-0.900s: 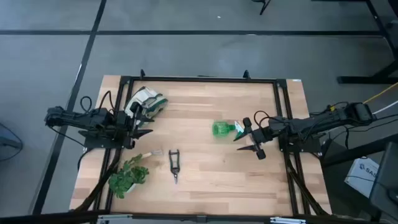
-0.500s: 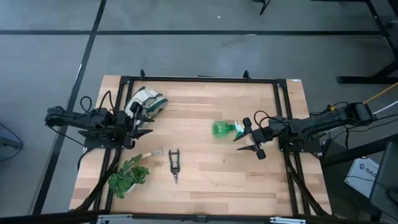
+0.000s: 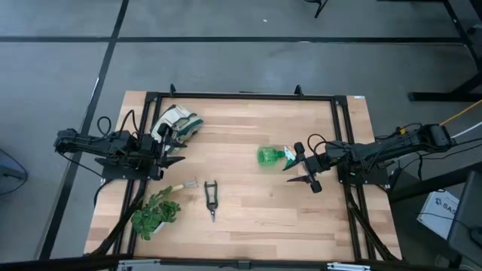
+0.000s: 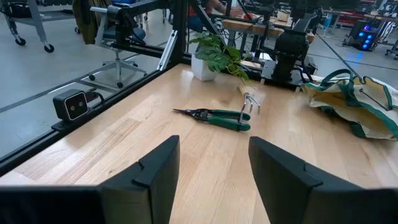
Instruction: Pick & Place Garden tools in Gardening bag
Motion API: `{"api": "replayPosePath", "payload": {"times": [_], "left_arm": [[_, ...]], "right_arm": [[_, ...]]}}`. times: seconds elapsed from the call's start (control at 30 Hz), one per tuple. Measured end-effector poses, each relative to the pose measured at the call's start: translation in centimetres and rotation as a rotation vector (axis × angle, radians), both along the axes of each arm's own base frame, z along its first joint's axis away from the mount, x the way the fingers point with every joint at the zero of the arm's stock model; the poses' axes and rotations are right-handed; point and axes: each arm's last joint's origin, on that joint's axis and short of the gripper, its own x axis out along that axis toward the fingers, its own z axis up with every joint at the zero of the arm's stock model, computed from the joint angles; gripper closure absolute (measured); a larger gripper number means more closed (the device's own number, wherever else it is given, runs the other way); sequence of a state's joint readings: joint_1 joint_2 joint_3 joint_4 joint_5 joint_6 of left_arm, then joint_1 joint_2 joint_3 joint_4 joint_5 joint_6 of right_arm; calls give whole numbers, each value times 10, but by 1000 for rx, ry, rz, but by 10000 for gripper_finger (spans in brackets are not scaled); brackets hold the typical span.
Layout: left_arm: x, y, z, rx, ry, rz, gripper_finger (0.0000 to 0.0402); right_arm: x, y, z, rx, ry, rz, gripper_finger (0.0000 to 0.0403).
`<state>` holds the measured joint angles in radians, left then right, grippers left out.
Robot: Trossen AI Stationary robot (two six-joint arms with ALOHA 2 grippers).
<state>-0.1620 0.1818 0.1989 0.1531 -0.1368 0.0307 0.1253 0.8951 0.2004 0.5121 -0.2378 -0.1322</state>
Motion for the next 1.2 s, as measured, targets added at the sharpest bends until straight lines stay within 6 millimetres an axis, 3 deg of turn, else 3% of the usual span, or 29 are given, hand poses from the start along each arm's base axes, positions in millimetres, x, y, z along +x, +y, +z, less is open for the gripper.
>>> {"api": "replayPosePath", "payload": {"times": [1.2], "left_arm": [[0, 0, 0, 0, 0, 0, 219]], "right_arm": [[0, 0, 2, 13, -12, 0, 208]]}}
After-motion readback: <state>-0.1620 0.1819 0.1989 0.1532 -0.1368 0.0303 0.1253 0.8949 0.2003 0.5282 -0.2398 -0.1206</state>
